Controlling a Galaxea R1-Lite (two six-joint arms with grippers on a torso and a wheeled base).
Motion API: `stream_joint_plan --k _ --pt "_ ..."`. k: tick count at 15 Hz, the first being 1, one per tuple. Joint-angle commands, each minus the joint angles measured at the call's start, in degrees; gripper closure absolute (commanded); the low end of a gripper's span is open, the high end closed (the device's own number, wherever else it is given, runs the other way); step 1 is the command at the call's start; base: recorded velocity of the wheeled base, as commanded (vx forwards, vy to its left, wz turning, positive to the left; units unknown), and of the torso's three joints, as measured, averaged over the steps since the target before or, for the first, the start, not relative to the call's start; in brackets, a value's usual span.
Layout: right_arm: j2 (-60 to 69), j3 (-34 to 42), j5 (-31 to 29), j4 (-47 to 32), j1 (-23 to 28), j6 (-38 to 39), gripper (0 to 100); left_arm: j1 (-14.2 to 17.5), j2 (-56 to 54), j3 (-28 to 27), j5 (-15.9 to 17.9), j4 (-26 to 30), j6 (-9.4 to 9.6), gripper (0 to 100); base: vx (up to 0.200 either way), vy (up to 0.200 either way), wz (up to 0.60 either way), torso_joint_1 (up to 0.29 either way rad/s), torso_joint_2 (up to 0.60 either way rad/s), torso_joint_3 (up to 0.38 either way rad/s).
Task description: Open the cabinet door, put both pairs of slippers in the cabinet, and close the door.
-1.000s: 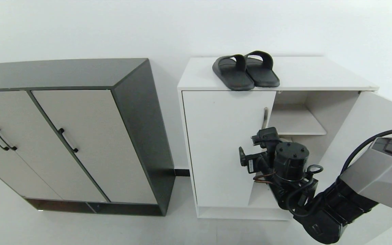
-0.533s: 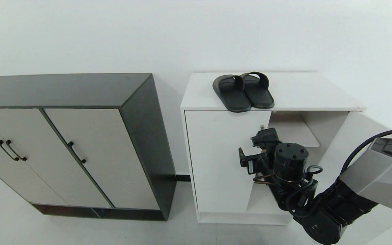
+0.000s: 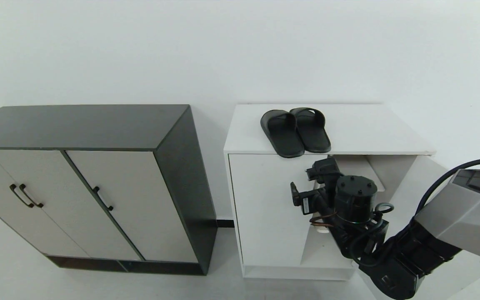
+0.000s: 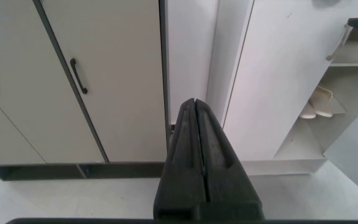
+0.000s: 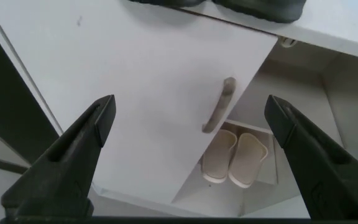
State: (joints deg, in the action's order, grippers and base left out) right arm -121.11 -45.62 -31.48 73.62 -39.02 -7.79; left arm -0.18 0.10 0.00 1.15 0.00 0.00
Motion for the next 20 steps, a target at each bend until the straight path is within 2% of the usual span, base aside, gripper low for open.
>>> stream_joint_plan --k 1,3,5,12,20 --pt "0.3 -0.1 0.0 -0.2 -0.2 -0.5 0 0.0 0.1 0.0 0.0 0.0 0.00 100 0.000 0.000 0.00 0.046 -0.08 -0.046" --pt "4.0 -0.3 -0.3 -6.2 -1.4 -0.9 0 0.0 0.1 0.0 0.0 0.0 0.00 100 0.000 0.000 0.00 0.000 0.00 0.000" --pt "8.3 -1.8 -0.3 -12.5 -1.9 2.3 0 0.0 0.1 0.0 0.0 0.0 0.00 100 0.000 0.000 0.00 0.000 0.00 0.000" --pt "11.4 -4.0 -0.3 -14.6 -2.4 3.3 0 0.0 0.1 0.0 0.1 0.0 0.70 100 0.000 0.000 0.00 0.000 0.00 0.000" --pt "14.9 -18.5 -0.3 -38.9 -4.0 8.7 0 0.0 0.1 0.0 0.2 0.0 0.35 100 0.000 0.000 0.00 0.000 0.00 0.000"
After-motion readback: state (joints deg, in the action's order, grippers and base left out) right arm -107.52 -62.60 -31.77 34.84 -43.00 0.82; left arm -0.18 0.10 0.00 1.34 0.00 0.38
